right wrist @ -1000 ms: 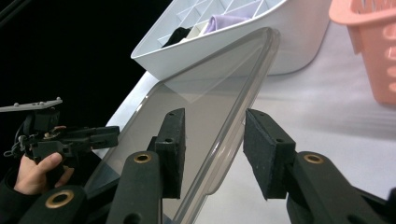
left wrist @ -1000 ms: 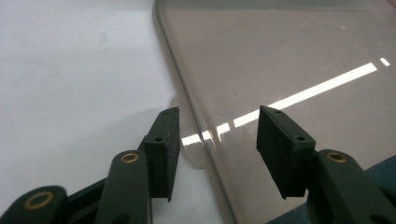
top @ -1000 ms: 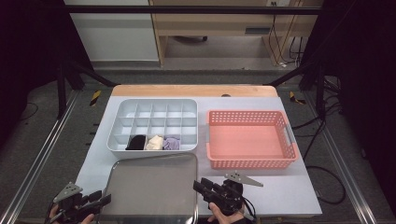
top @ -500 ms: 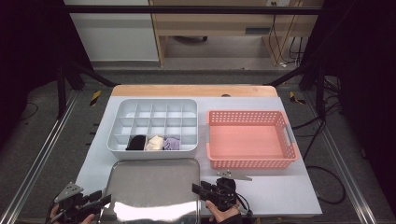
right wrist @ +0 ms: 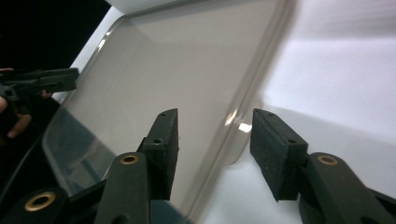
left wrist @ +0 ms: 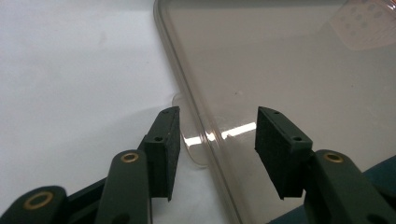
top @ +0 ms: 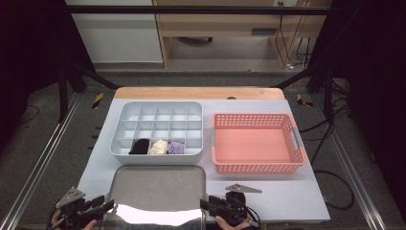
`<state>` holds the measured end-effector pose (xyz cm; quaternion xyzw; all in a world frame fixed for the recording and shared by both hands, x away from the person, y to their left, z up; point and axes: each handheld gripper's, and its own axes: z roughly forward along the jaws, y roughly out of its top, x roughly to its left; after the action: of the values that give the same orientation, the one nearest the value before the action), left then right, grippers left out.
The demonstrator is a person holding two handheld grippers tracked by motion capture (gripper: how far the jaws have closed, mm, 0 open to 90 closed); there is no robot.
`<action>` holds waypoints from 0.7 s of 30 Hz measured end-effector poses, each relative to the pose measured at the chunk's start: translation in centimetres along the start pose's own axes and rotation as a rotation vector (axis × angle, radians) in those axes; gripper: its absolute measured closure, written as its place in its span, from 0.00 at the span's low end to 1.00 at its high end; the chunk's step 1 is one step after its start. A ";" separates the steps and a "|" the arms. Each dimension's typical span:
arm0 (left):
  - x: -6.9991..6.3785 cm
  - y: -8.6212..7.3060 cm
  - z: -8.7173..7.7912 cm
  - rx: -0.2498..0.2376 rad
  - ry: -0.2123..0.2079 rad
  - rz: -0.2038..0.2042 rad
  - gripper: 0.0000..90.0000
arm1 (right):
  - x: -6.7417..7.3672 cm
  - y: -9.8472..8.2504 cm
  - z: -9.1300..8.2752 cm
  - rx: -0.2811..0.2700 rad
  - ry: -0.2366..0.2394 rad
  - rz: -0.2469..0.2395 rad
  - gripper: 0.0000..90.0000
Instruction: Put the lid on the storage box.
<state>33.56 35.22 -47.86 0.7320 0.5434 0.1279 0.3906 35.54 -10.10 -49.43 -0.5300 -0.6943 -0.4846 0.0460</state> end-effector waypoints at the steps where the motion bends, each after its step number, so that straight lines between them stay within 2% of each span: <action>1: 0.0 0.0 0.0 0.000 0.000 0.000 0.55 | 0.1 -0.1 0.0 -0.005 -0.005 -0.005 0.57; 4: 0.0 0.0 0.0 0.000 -0.001 0.001 0.55 | 0.3 -0.1 0.0 -0.006 -0.014 0.015 0.58; 6: 0.0 0.0 0.0 0.001 0.001 0.004 0.55 | 0.2 0.0 0.0 -0.007 -0.008 0.055 0.59; 11: 0.0 0.0 0.0 0.000 0.000 0.002 0.54 | 0.1 0.4 -0.3 -0.029 0.010 0.089 0.62; 14: 0.0 0.0 0.0 0.000 0.002 0.002 0.54 | 0.6 0.8 -1.0 -0.060 0.029 0.087 0.62; 19: 0.1 0.0 0.0 -0.001 -0.001 0.002 0.52 | 1.9 1.6 -2.0 -0.134 0.055 0.048 0.63; 21: 0.1 0.0 0.0 -0.004 -0.003 0.000 0.52 | 2.2 2.0 -2.2 -0.168 0.074 0.046 0.63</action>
<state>33.57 35.30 -47.87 0.7313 0.5428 0.1277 0.3927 35.15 -10.21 -45.71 -0.5298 -0.6367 -0.5591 0.0381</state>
